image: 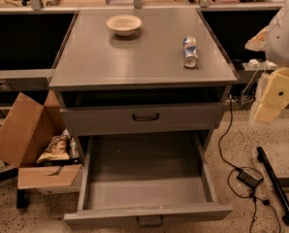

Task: Place redbull can into middle drawer

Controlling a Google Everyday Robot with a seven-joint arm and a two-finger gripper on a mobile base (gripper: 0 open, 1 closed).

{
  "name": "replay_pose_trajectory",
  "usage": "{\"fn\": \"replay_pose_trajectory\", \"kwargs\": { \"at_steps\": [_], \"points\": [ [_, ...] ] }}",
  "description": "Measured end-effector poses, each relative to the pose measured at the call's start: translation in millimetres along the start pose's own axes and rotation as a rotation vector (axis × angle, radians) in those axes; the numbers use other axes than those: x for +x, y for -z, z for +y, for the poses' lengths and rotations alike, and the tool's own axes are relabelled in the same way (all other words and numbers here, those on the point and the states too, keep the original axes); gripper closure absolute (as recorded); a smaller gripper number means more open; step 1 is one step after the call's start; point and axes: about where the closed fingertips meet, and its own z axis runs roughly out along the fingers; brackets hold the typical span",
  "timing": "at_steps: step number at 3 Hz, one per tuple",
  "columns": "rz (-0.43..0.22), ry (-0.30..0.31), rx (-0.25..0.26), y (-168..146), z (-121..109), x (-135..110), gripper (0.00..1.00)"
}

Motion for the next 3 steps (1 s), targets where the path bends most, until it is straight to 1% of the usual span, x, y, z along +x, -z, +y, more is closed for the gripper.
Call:
{"fn": "replay_pose_trajectory", "kwargs": {
  "at_steps": [1,2,3],
  "points": [
    [0.0,0.0,0.0,0,0,0,0.0],
    [-0.084,-0.114,0.013,-24,-41,-8,0.0],
    [-0.164,-0.21,0.029,-52,-85,-16,0.0]
  ]
}}
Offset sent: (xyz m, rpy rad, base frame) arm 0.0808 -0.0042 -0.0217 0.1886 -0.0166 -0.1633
